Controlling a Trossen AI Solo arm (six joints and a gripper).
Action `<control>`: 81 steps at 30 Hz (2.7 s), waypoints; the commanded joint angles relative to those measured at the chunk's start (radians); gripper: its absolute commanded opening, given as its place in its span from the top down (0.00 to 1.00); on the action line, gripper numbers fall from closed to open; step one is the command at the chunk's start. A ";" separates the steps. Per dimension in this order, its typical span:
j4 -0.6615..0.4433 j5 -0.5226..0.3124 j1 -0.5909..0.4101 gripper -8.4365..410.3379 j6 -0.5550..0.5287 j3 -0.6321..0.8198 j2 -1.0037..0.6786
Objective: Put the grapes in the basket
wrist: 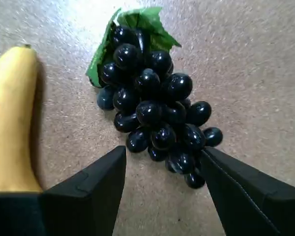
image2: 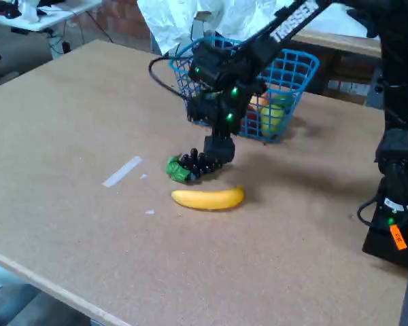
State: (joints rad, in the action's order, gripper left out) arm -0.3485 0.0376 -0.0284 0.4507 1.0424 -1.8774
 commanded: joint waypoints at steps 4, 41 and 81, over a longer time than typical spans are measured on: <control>0.005 0.010 0.004 0.48 -0.008 0.078 -0.132; 0.070 0.004 0.008 0.98 -0.110 0.190 -0.133; 0.240 -0.471 -0.260 0.98 -0.219 0.167 0.463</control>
State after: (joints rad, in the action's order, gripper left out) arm -0.1093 -0.4393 -0.2249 0.2554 1.2259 -1.4147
